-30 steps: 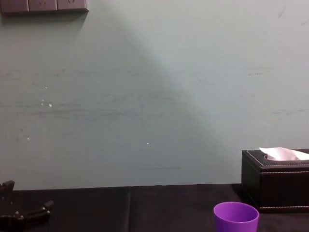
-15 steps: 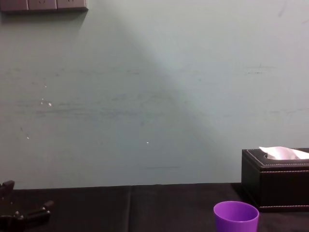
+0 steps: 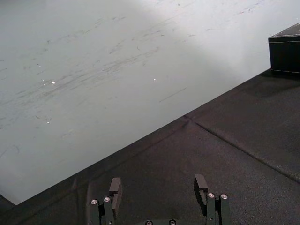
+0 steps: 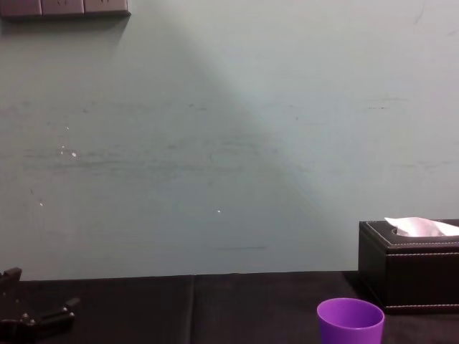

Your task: Stack the three plastic cups sequentially using one hand.

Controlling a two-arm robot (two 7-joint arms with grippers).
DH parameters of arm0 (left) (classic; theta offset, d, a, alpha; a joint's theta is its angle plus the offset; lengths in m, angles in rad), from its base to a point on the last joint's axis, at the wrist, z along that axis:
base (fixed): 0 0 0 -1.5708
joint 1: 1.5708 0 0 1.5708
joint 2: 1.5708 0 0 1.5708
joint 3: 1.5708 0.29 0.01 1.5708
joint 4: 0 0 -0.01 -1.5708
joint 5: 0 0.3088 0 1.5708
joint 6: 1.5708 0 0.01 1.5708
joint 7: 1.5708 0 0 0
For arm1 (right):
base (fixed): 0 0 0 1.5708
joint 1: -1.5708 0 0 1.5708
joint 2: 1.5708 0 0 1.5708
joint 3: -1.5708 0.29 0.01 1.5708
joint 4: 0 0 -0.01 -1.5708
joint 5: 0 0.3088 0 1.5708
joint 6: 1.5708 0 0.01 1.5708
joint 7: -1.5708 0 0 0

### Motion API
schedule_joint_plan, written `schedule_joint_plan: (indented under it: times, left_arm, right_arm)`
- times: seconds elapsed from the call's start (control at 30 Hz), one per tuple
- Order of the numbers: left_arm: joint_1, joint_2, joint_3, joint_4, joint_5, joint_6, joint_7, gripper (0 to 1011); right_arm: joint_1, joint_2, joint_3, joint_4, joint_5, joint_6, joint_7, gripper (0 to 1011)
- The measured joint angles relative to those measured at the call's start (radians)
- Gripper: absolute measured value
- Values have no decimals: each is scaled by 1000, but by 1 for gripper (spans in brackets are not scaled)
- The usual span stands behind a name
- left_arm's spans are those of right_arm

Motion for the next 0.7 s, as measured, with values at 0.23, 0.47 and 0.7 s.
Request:
schedule_joint_plan:
  times: [0.23,0.47,0.7]
  left_arm:
    - [0,0,0,0,0,0,0,1011]
    - [0,0,0,0,0,0,0,1011]
    - [0,0,0,0,0,0,0,1011]
  right_arm:
    - [10,-3,-8,5,-1,6,-3,1003]
    - [7,-2,-5,3,-1,4,-3,947]
    - [6,-2,-4,3,-1,3,-4,794]
